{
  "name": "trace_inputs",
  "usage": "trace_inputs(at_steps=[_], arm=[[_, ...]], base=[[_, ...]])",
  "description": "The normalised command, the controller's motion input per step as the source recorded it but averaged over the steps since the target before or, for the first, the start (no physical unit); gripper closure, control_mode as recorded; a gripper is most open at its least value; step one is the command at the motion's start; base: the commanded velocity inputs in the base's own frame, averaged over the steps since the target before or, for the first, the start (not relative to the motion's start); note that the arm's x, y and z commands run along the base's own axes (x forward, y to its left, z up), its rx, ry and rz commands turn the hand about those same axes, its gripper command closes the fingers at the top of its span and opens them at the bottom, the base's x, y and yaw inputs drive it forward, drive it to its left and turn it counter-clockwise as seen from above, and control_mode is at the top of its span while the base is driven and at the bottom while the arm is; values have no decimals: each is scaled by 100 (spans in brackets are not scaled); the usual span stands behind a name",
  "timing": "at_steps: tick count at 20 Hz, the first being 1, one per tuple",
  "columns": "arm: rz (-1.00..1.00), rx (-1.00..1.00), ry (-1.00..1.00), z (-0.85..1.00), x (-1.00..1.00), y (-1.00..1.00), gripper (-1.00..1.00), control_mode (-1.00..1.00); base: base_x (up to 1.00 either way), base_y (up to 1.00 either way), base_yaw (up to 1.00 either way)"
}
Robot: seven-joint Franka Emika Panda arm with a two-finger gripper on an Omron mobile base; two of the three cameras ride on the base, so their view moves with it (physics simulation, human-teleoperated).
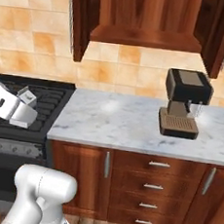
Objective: Sort all alcoholic drinks to one cabinet, and non-alcoholic drinks to the other.
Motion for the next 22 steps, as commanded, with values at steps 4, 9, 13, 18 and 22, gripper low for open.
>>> trace_inputs(at_steps=[4, 9, 13, 18, 22], arm=[[0, 0, 0, 0, 0, 0, 100, 100], [0, 0, 0, 0, 0, 0, 100, 100], [0, 0, 0, 0, 0, 0, 100, 100], [0, 0, 0, 0, 0, 0, 100, 100], [0, 0, 0, 0, 0, 0, 100, 100]], base=[[15, -100, 19], [65, -91, 26], [91, -16, 19], [37, 2, 17], [32, 0, 14]])
